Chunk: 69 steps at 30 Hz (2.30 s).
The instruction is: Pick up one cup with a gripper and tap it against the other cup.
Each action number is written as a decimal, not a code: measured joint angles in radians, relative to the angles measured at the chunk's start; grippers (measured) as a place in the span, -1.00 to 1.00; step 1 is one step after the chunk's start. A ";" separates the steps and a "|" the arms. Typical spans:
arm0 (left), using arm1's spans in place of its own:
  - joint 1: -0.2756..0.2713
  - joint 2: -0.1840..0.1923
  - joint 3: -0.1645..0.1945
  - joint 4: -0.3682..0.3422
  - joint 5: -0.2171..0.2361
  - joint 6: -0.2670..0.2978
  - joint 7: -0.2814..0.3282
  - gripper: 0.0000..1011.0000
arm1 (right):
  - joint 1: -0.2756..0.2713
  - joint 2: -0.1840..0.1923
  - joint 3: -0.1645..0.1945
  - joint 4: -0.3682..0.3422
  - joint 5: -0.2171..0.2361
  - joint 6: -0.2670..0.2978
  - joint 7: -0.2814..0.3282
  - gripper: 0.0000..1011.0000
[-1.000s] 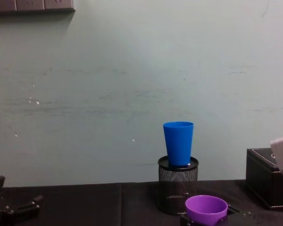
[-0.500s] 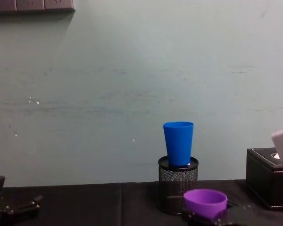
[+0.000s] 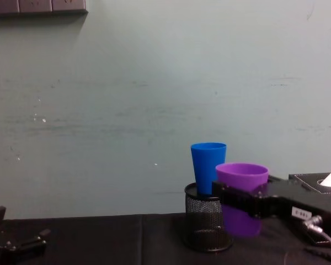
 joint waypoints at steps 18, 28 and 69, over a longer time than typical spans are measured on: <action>0.000 0.000 0.000 0.000 0.000 0.000 0.000 0.98 | 0.018 0.012 -0.020 -0.001 0.012 0.056 -0.021 0.45; 0.000 0.000 0.000 0.000 0.000 0.000 0.000 0.98 | 0.018 0.013 -0.020 -0.004 0.015 0.052 -0.024 0.45; 0.000 0.000 0.000 0.000 0.000 0.000 0.000 0.98 | 0.018 0.013 -0.020 -0.004 0.014 0.053 -0.024 0.45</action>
